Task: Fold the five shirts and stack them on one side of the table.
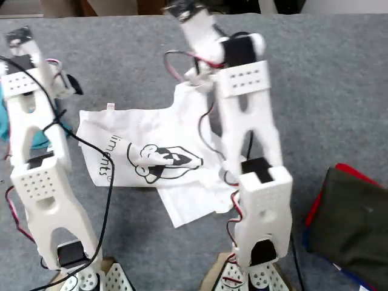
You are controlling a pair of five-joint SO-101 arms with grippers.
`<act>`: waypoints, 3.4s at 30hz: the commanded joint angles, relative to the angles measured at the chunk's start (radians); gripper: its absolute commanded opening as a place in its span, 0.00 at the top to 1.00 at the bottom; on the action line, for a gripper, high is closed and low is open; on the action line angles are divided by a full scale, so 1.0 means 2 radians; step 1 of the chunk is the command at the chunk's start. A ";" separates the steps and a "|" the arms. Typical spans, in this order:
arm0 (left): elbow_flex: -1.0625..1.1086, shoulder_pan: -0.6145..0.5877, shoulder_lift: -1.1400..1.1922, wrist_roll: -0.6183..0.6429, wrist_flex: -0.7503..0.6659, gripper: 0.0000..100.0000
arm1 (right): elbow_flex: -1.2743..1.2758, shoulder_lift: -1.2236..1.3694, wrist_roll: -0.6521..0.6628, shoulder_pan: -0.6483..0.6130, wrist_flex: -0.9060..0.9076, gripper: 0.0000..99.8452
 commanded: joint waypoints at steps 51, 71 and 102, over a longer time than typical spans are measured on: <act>-0.244 0.029 0.162 0.105 0.172 0.75 | -0.026 0.067 0.011 0.050 -0.083 1.00; -0.272 0.030 0.214 0.117 0.159 0.98 | -0.026 0.067 0.011 0.049 -0.084 1.00; -0.443 0.120 -0.107 0.115 0.173 0.98 | -0.306 -0.138 0.021 0.032 -0.004 1.00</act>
